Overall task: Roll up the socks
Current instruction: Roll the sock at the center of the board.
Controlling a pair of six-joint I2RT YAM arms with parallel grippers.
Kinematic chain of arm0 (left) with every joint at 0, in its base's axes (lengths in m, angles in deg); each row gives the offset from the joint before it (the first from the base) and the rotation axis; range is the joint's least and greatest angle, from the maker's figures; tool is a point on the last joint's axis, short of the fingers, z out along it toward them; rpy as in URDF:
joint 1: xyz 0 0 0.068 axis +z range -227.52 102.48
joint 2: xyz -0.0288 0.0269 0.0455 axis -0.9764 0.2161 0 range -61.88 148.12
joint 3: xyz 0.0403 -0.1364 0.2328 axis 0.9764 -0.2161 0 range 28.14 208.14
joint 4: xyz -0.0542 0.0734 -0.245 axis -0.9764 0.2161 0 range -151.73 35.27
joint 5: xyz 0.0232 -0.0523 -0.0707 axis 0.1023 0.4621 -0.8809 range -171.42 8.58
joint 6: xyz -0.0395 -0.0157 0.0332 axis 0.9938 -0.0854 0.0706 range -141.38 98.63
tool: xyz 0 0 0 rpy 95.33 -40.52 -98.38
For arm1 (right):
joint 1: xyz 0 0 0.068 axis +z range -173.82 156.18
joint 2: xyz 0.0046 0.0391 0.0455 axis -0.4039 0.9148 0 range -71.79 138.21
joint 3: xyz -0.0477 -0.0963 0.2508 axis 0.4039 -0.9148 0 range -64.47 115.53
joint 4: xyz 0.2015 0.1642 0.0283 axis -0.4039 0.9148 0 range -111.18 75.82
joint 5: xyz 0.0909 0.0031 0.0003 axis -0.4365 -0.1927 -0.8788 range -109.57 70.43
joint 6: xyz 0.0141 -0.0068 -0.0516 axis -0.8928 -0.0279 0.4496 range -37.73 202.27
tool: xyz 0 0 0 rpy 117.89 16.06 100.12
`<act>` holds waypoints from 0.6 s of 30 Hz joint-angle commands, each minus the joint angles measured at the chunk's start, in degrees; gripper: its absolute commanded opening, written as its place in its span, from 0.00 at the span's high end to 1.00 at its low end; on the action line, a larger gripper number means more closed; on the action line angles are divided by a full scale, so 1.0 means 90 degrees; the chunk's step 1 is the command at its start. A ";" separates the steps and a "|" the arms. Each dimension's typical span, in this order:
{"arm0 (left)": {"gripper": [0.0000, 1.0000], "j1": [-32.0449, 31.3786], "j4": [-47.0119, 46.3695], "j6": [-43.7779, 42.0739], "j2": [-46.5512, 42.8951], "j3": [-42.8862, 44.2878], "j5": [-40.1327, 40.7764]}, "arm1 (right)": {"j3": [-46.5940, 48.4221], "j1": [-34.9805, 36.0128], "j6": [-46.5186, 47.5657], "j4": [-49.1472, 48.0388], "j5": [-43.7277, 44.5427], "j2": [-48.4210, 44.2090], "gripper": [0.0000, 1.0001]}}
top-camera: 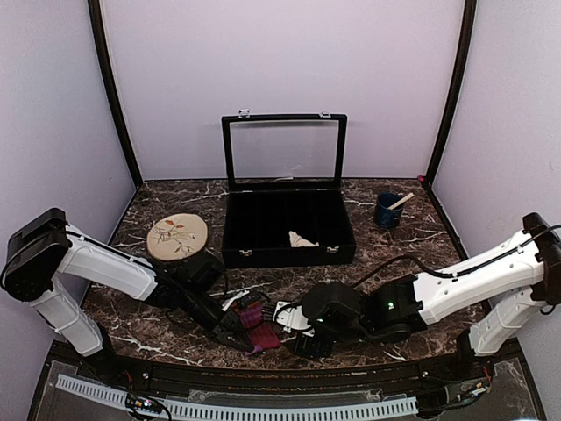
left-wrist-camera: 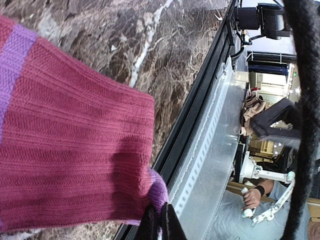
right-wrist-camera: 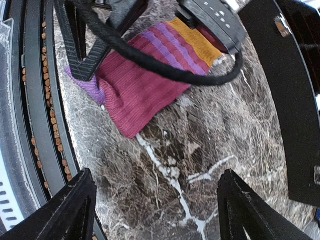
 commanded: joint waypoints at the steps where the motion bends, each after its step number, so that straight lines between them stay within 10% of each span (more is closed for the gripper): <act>1: 1.00 0.0123 -0.0179 0.0054 -0.0161 -0.0173 -0.0382 | 0.0369 0.0071 0.0628 -0.0494 -0.0361 0.0400 0.23; 18: 1.00 0.0495 -0.0434 0.0047 -0.0342 -0.0536 -0.0929 | 0.0928 0.0067 0.1441 -0.0770 -0.1115 0.1585 0.34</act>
